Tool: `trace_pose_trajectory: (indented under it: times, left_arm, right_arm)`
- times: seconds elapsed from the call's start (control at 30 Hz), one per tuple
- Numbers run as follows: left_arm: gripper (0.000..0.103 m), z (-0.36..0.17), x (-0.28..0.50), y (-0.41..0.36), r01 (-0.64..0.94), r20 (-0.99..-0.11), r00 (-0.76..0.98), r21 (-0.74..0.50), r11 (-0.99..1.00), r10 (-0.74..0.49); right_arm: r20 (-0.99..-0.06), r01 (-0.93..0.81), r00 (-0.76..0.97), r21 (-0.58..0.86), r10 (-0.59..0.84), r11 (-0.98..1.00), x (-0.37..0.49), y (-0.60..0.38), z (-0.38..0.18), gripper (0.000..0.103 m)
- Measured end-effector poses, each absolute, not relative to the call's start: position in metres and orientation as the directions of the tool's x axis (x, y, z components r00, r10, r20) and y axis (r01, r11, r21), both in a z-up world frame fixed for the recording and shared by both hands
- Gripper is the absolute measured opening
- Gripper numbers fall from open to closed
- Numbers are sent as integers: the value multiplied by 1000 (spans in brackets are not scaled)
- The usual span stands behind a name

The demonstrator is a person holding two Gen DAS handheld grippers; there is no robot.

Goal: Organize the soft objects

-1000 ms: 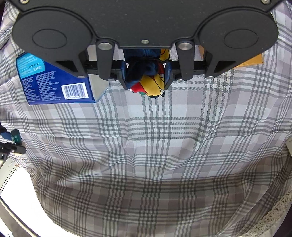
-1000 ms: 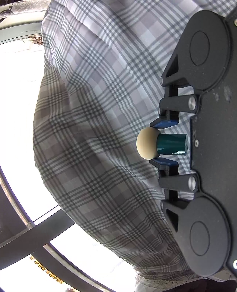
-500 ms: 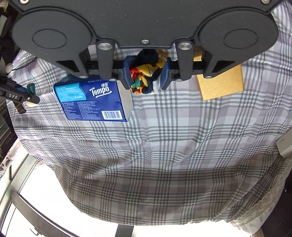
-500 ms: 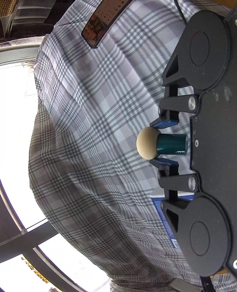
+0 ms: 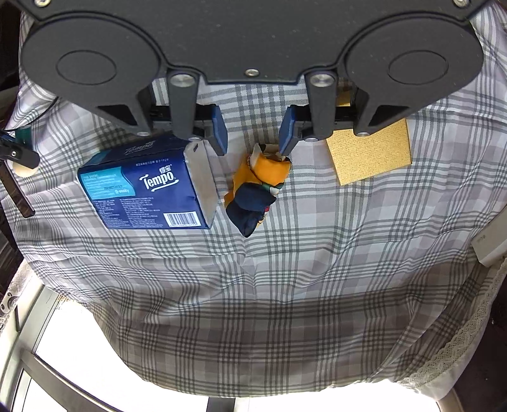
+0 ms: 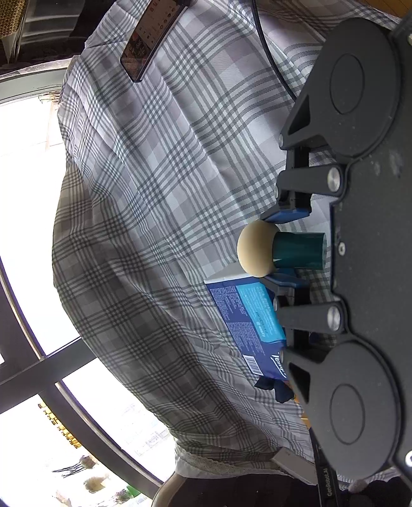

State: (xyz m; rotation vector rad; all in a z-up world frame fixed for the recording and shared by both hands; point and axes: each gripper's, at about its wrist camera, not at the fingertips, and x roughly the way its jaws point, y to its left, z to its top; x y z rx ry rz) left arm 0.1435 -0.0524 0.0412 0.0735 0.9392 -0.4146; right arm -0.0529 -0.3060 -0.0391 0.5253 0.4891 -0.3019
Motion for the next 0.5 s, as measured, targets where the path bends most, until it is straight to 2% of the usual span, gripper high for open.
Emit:
trace_pose_trajectory:
  times: [0.17,0.33,0.5]
  left_arm:
    - [36,24,167,-60,326,-829,491,-111,939,-268]
    - [38,21,180,-71,339,-831,489,-99,935,-266]
    - [46,18,195,-86,377,-833,489,-65,924,-258]
  right_arm:
    - [-519,394,843,410,-145,822,-53,-305,-38,33]
    - [-520,384,844,413,-133,825,-45,-308,-39,33]
    - [-519,364,849,432,-103,825,-37,-309,-41,33]
